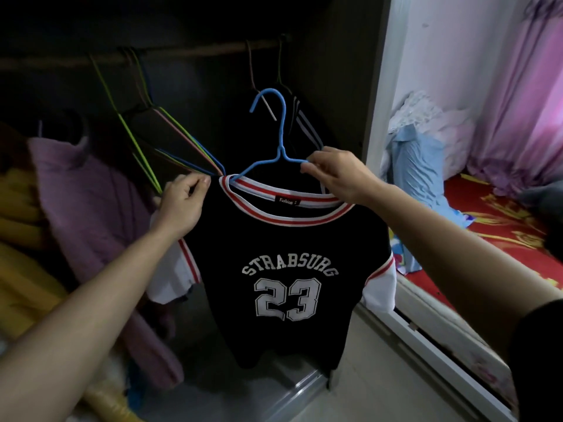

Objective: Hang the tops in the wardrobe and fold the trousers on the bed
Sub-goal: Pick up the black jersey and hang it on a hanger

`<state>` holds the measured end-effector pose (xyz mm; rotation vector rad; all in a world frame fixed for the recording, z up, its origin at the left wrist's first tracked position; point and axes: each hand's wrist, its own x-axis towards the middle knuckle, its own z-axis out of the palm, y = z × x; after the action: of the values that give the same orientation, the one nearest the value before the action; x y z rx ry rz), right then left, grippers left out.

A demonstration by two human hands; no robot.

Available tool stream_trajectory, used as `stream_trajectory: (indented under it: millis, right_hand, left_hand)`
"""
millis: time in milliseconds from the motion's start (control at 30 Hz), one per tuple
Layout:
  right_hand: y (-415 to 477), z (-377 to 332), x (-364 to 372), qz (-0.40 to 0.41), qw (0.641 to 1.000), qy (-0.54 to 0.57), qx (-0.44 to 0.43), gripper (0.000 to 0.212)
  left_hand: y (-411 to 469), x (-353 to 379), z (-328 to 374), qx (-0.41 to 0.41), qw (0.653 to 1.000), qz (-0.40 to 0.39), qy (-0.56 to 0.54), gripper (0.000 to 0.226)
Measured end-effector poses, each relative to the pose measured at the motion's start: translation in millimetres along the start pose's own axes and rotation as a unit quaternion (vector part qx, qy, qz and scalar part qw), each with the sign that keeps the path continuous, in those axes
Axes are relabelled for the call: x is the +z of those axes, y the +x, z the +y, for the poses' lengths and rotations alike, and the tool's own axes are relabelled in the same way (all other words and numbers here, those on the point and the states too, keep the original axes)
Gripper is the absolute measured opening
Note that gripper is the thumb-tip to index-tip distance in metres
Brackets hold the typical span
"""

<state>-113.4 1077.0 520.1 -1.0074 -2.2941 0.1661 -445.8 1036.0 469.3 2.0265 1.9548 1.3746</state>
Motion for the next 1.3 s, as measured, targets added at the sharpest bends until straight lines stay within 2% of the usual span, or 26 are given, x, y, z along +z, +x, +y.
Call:
stream_trajectory:
  millis: [167,267,333,400,533,633,800,867,1000,1100,1200,1300]
  right_hand:
    - [13.9,-5.8,-22.5,0.016,1.000,-0.012,-0.002,0.029]
    - [13.3,-7.2,-26.4,0.000,1.000,-0.024,0.011,0.031]
    - [12.3,-5.6,-27.3,-0.018,0.999,-0.031,0.020,0.033]
    - [14.9,-4.3,-26.8,-0.033,0.998,-0.049,0.034,0.033]
    - [30.9,-4.4,-18.3,-0.036,0.995,-0.067,0.068,0.032]
    - [50.2,-4.4,-13.4,-0.042,0.992,-0.069,0.101,0.030]
    - [103.1,-7.3,-11.7,0.025,0.992,0.003,0.127,0.019]
    - [128.3,-10.4,-10.4,0.045,0.984,0.075,0.158,0.016]
    - [180.7,-21.7,-5.4,0.061,0.935,0.258,0.233,0.031]
    - [218.2,-35.7,-2.8,0.075,0.898,0.355,0.251,0.029]
    - [248.5,-45.4,7.5,0.093,0.883,0.387,0.248,0.030]
    - [267.8,-48.6,22.4,0.099,0.887,0.367,0.260,0.025]
  left_hand:
    - [12.3,-16.5,5.2,-0.045,0.998,0.019,-0.026,0.022]
    - [12.2,-20.2,8.6,-0.026,0.993,0.023,0.109,0.040]
    - [12.6,-22.8,12.5,-0.014,0.973,0.001,0.229,0.050]
    - [17.9,-27.1,21.4,0.001,0.955,-0.027,0.295,0.053]
    - [40.3,-36.0,41.6,0.043,0.959,0.037,0.279,0.041]
    - [65.2,-43.3,54.7,0.063,0.962,0.049,0.263,0.034]
    - [116.1,-64.6,56.8,0.083,0.957,0.089,0.265,0.033]
    - [134.3,-73.9,49.8,0.089,0.947,0.084,0.296,0.043]
    - [173.0,-90.8,32.5,0.069,0.908,0.059,0.408,0.066]
    - [195.6,-100.3,12.4,0.021,0.911,0.011,0.411,0.092]
    - [199.4,-93.2,-8.6,0.023,0.913,-0.006,0.407,0.099]
    - [202.6,-85.5,-18.6,0.038,0.919,0.035,0.391,0.094]
